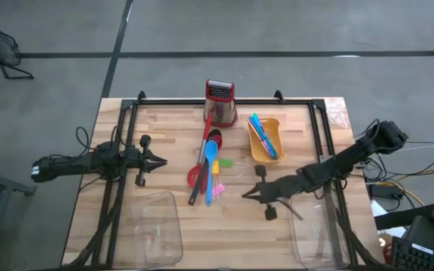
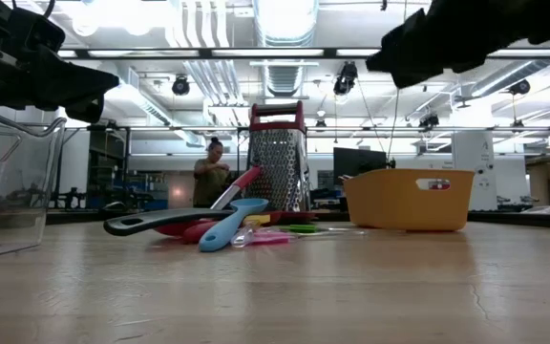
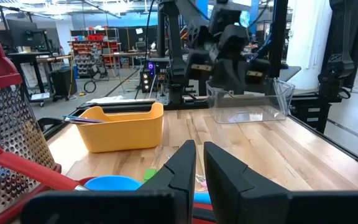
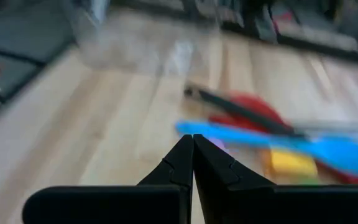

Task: Pick & Place Kitchen Items
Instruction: Put the blue serving spoon into the right transparent bin

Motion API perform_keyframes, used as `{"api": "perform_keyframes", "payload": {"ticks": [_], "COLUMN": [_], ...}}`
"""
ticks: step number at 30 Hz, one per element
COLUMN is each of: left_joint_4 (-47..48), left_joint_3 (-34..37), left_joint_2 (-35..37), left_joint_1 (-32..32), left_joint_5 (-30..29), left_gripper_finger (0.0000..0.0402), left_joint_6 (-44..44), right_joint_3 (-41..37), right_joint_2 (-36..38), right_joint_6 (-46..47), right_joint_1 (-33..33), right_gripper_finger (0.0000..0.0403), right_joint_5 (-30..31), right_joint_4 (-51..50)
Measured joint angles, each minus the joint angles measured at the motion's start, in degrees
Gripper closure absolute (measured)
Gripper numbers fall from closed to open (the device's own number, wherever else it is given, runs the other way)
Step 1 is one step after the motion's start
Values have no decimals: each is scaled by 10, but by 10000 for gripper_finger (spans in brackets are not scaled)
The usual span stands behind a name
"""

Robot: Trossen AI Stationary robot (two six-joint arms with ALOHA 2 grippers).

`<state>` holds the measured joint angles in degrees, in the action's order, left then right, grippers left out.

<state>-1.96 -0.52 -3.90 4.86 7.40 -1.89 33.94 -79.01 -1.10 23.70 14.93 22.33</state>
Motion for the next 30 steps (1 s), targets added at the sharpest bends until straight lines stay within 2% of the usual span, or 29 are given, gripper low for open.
{"api": "perform_keyframes", "payload": {"ticks": [4, 11, 16, 20, 22, 30], "left_joint_4": [0, 0, 0, 0, 0, 0], "left_joint_3": [0, 0, 0, 0, 0, 0], "left_joint_2": [0, 0, 0, 0, 0, 0], "left_joint_1": [0, 0, 0, 0, 0, 0], "left_joint_5": [0, 0, 0, 0, 0, 0], "left_gripper_finger": [362, 362, 362, 362, 362, 362], "left_joint_6": [0, 0, 0, 0, 0, 0], "right_joint_3": [-55, -150, -195, -218, -231, -278], "right_joint_2": [24, 135, 233, 309, 340, 423], "right_joint_6": [-23, 35, 33, -33, -29, -2], "right_joint_1": [-9, -63, -94, -108, -108, -108], "right_gripper_finger": [395, 394, 394, 394, 394, 394], "right_joint_5": [4, -9, -9, 87, 116, 121], "right_joint_4": [80, 83, 83, 83, 82, 80]}}
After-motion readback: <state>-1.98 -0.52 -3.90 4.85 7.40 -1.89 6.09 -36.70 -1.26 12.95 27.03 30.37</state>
